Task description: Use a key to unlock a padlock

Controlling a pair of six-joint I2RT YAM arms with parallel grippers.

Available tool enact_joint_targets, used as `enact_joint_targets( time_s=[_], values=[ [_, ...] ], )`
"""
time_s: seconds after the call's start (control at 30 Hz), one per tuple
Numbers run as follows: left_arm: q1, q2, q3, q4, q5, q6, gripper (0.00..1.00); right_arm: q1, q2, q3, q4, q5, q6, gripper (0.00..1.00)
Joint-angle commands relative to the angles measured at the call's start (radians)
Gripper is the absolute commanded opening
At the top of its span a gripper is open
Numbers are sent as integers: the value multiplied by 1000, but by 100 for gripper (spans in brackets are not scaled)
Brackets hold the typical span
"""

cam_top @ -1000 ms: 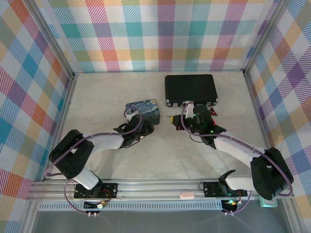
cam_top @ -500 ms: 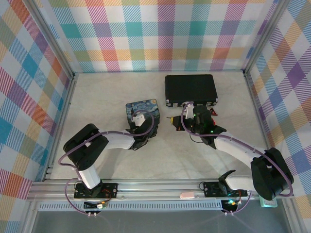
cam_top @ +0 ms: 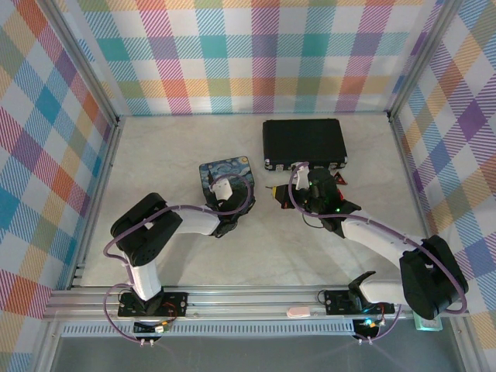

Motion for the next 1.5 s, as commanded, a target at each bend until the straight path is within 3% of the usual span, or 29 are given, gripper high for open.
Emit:
enact_joint_targets(
  time_s=[0.0,0.27,0.4,0.67,0.87,0.93,1.13,1.27,1.37,1.47],
  values=[
    [8,22,-13,51,24,3,30,7,11,-4,30,-16,15,0],
    [50,-19,-66,116,122,-9,15,7,24,-11,30,-24,39,0],
    [77,-79,-85,110,193,-40,0,7,36,-11,31,-28,49,0],
    [135,-151,-94,67,348,-155,0,7,103,-32,118,-93,117,0],
    [145,-184,-81,-37,359,-143,0,7,132,-43,154,-113,138,0],
    [145,-183,-73,-76,349,-95,5,7,134,-42,151,-114,134,0],
    [145,-221,-74,-192,282,57,35,7,136,-21,122,-119,112,0],
    [146,-259,-109,-164,262,124,53,7,140,-23,134,-115,121,0],
    [145,-258,-120,-135,261,157,61,7,148,-24,146,-124,130,0],
    [145,-245,-133,-104,267,183,61,7,144,-26,143,-124,131,0]
  ],
)
